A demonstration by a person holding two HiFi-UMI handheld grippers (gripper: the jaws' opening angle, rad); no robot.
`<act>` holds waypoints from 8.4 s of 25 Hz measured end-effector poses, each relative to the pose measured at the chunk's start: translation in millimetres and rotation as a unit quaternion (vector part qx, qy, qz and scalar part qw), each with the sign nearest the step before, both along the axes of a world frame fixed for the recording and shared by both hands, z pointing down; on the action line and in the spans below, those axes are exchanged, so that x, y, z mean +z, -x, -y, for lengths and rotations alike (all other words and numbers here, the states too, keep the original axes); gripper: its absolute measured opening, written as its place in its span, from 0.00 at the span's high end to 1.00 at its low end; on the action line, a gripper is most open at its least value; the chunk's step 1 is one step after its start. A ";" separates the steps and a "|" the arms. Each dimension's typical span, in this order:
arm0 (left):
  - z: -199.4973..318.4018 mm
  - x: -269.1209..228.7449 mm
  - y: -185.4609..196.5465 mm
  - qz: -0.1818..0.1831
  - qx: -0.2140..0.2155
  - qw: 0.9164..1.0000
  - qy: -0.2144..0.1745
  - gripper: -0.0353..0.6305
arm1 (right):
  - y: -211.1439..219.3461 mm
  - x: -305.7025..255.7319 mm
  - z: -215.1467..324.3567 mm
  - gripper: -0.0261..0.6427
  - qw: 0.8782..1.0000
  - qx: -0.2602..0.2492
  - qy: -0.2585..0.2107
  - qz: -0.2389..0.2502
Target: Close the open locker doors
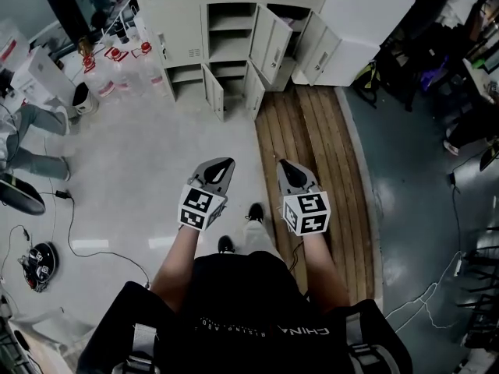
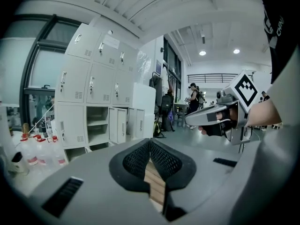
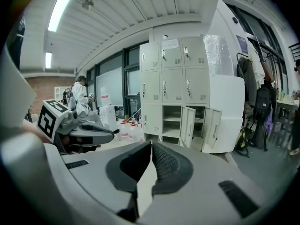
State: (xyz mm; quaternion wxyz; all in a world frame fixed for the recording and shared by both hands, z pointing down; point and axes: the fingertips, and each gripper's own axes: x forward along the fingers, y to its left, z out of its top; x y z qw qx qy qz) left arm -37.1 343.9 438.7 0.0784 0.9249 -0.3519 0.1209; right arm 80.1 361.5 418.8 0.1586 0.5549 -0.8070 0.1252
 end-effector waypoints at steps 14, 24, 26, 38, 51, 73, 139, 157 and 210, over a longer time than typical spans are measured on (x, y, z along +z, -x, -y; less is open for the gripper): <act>134.8 -22.0 -49.9 0.020 -0.044 0.999 -0.022 0.92 | -47.9 -9.6 147.9 0.91 0.998 -0.056 -0.012 0.009; 196.5 -16.0 -87.4 0.034 -0.082 0.996 -0.010 0.92 | -94.0 3.3 221.3 0.91 0.996 -0.088 0.000 0.014; 204.3 -12.4 -91.1 0.036 -0.085 0.996 -0.007 0.92 | -97.3 8.2 230.3 0.91 0.996 -0.089 0.005 0.017; 292.5 3.7 -84.2 0.018 -0.068 0.998 0.001 0.92 | -90.0 19.4 308.9 0.91 0.998 -0.068 0.013 0.010; 441.1 -13.7 -19.0 0.002 -0.034 0.999 -0.012 0.92 | -24.8 -0.1 448.0 0.91 0.999 -0.032 0.006 -0.004; 547.9 -8.3 6.5 -0.008 -0.055 0.998 0.010 0.92 | 7.2 3.8 559.0 0.91 0.998 -0.060 0.021 -0.014; 560.9 30.6 -210.6 0.012 0.004 0.999 0.048 0.82 | -177.6 57.1 652.2 0.76 0.995 -0.081 0.056 -0.002; 571.0 62.3 -215.7 0.064 -0.012 0.997 0.042 0.77 | -117.3 57.2 631.1 0.80 0.989 -0.122 0.079 0.008; 724.1 56.8 6.9 0.081 -0.036 0.996 0.032 0.80 | 95.9 194.2 730.4 0.86 0.953 -0.272 0.124 -0.044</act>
